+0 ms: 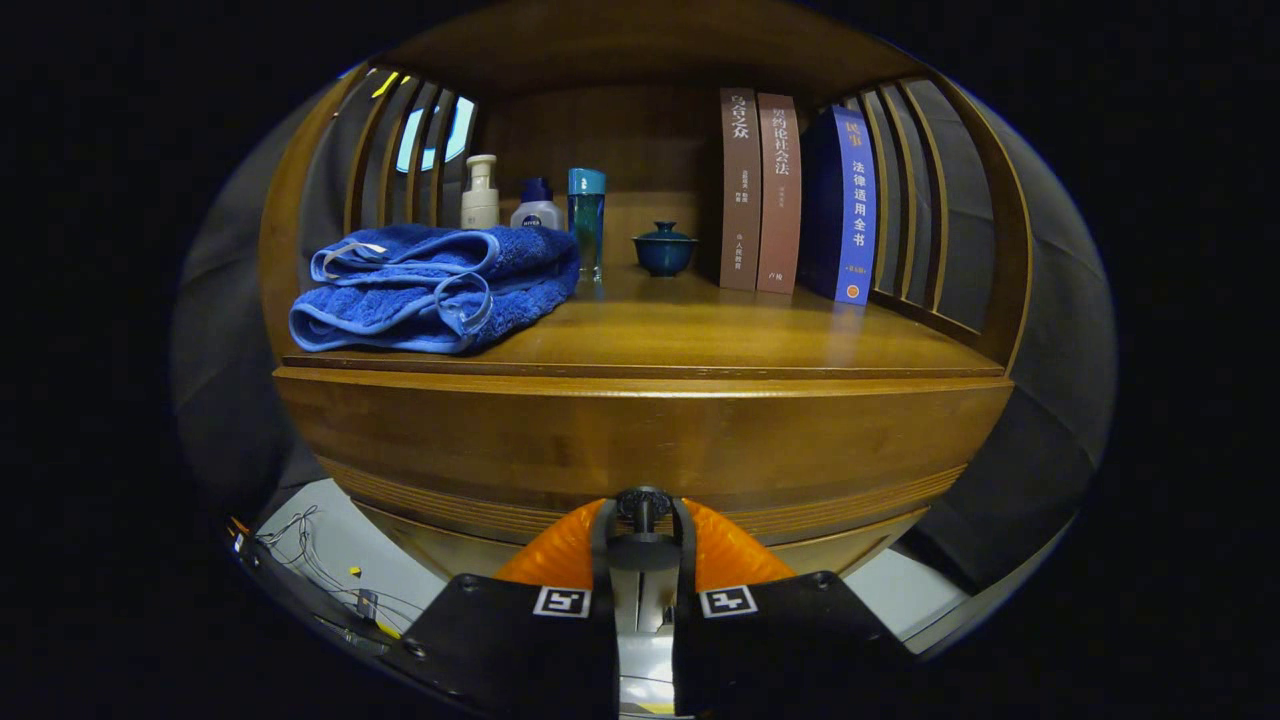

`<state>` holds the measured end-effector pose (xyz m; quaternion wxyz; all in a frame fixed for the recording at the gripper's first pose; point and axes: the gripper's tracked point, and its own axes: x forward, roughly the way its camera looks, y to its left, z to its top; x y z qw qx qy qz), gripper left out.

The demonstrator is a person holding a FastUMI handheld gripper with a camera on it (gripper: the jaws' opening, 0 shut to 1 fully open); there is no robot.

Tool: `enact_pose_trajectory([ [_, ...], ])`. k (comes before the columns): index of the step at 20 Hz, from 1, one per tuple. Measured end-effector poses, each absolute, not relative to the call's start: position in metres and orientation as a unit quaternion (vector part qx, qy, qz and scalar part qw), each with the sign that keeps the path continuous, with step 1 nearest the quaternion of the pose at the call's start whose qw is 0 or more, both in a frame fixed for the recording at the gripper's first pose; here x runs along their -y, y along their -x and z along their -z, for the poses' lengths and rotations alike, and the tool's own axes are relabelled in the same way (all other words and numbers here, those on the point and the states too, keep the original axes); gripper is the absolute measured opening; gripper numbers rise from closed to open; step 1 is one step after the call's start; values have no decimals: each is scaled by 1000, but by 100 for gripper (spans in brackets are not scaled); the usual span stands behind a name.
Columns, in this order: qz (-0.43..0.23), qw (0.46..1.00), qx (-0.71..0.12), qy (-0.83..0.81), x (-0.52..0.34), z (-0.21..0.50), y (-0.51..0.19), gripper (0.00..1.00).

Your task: Pull open the drawer, take out the items inside it, and place them on the countertop above the cabinet.

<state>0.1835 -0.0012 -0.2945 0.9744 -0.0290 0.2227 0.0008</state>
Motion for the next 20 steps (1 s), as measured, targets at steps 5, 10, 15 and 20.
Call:
enact_pose_trajectory([
  [5,-5,973,-228,33,3,294,-167,25],
  [10,-5,971,-234,38,5,292,-129,25],
  [15,-1,970,-241,31,7,291,-84,25],
  [20,-4,967,-253,26,7,290,-45,25],
])
